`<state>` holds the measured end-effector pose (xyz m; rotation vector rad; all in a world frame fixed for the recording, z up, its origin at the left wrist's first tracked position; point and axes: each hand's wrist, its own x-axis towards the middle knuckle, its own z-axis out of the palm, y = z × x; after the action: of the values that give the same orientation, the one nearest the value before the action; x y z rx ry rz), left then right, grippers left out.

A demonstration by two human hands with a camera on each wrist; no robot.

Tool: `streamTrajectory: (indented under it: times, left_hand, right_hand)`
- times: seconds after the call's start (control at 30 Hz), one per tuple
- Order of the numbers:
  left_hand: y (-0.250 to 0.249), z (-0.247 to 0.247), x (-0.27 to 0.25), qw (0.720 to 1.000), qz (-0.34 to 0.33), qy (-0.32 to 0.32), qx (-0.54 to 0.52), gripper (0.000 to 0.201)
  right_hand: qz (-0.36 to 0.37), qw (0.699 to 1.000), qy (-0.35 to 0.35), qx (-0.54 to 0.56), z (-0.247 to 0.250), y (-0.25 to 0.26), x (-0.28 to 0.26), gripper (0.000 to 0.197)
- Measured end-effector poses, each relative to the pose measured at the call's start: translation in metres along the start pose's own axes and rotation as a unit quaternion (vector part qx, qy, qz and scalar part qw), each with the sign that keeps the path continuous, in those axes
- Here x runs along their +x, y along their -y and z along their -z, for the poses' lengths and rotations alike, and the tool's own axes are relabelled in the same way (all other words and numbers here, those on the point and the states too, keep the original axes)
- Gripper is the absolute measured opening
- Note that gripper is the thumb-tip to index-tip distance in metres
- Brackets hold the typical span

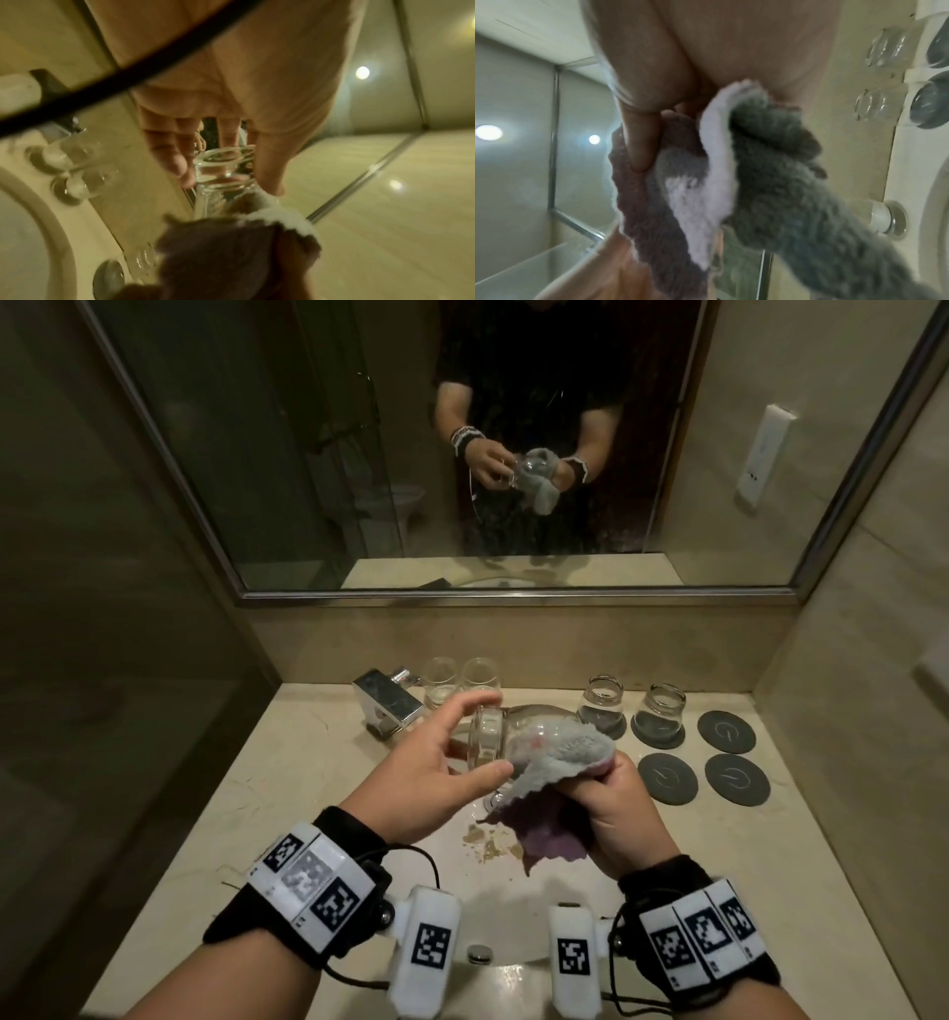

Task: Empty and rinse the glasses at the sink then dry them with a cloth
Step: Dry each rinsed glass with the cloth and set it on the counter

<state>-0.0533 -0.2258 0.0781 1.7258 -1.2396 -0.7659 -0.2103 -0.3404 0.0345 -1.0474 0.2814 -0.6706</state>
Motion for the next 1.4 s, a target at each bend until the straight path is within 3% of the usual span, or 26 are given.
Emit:
streamTrajectory:
  times: [0.07, 0.13, 0.2, 0.23, 0.33, 0.43, 0.5, 0.57, 0.63, 0.7, 0.77, 0.83, 0.9, 0.93, 1.0, 1.07, 1.17, 1.23, 1.3, 1.4]
  left_hand:
    - [-0.005, -0.001, 0.003, 0.996, 0.062, -0.036, -0.056, 0.069]
    - [-0.007, -0.001, 0.006, 0.99, 0.09, -0.056, -0.095, 0.061]
    - [-0.007, -0.002, 0.004, 0.995, 0.043, -0.057, -0.068, 0.033]
    - [-0.006, -0.002, 0.002, 0.997, 0.012, -0.054, -0.048, 0.029]
    - [-0.001, -0.001, -0.001, 0.998, -0.043, -0.039, 0.016, 0.051]
    - [-0.007, -0.004, 0.002, 0.996, 0.039, -0.045, -0.062, 0.058]
    - [-0.009, -0.005, 0.006, 0.99, 0.069, -0.047, -0.114, 0.048]
    - [-0.008, -0.004, 0.005, 0.995, 0.027, -0.048, -0.084, 0.043]
    - [-0.002, 0.0, 0.005, 0.999, -0.026, -0.033, -0.023, 0.057]
    - [0.0, 0.001, 0.005, 0.999, -0.019, -0.027, -0.013, 0.068]
    - [-0.006, -0.001, 0.008, 0.996, 0.037, -0.037, -0.071, 0.075]
    - [-0.007, -0.003, 0.01, 0.988, 0.079, -0.048, -0.121, 0.073]
    - [-0.007, -0.004, 0.006, 0.995, 0.039, -0.05, -0.081, 0.053]
    - [-0.006, -0.004, 0.004, 0.998, 0.0, -0.045, -0.042, 0.042]
    - [-0.004, 0.0, -0.001, 0.998, -0.057, -0.022, 0.02, 0.046]
    - [-0.004, -0.001, 0.0, 0.999, -0.034, -0.015, -0.016, 0.054]
    - [-0.01, -0.004, 0.005, 0.986, 0.083, -0.011, -0.146, 0.059]
    - [-0.01, -0.003, 0.003, 0.991, 0.049, -0.013, -0.121, 0.051]
    - [-0.006, 0.0, 0.0, 1.0, -0.025, -0.005, -0.016, 0.056]
    - [-0.004, 0.001, 0.003, 1.0, 0.007, -0.015, -0.018, 0.067]
  right_hand:
    - [-0.008, 0.999, 0.003, -0.036, -0.002, 0.003, -0.003, 0.027]
    - [-0.018, 0.998, -0.003, -0.054, -0.002, 0.005, -0.005, 0.019]
    - [-0.02, 0.998, -0.007, -0.059, -0.002, 0.004, -0.004, 0.015]
    - [-0.016, 0.998, -0.014, -0.051, -0.002, 0.004, -0.003, 0.014]
    - [-0.013, 0.999, -0.03, -0.03, 0.002, 0.004, -0.001, 0.016]
    - [-0.009, 0.997, -0.022, -0.079, 0.0, 0.008, -0.003, 0.01]
    - [-0.005, 0.997, -0.027, -0.077, 0.001, 0.009, -0.003, 0.01]
    - [-0.001, 0.998, -0.024, -0.059, 0.002, 0.008, -0.001, 0.023]
    - [-0.003, 1.0, -0.021, -0.014, 0.003, 0.007, 0.002, 0.045]
    - [-0.001, 1.0, -0.023, 0.018, 0.005, 0.006, 0.004, 0.052]
    - [-0.008, 0.998, -0.025, -0.051, 0.004, 0.008, 0.003, 0.049]
    - [-0.009, 0.995, -0.021, -0.101, 0.002, 0.008, 0.001, 0.031]
    - [-0.014, 0.996, -0.012, -0.091, 0.0, 0.009, 0.0, 0.023]
    - [-0.017, 0.997, -0.012, -0.073, 0.0, 0.01, 0.001, 0.029]
    - [-0.01, 0.999, -0.018, -0.033, 0.001, 0.009, 0.002, 0.047]
    - [-0.008, 0.999, -0.013, -0.048, 0.003, 0.009, 0.003, 0.053]
    - [-0.008, 0.995, -0.011, -0.103, 0.0, 0.009, 0.001, 0.035]
    - [-0.01, 0.996, -0.014, -0.085, -0.001, 0.01, -0.001, 0.02]
    - [-0.022, 0.999, -0.021, -0.041, -0.003, 0.014, -0.001, 0.015]
    - [-0.013, 0.998, -0.002, -0.058, -0.004, 0.014, -0.002, 0.022]
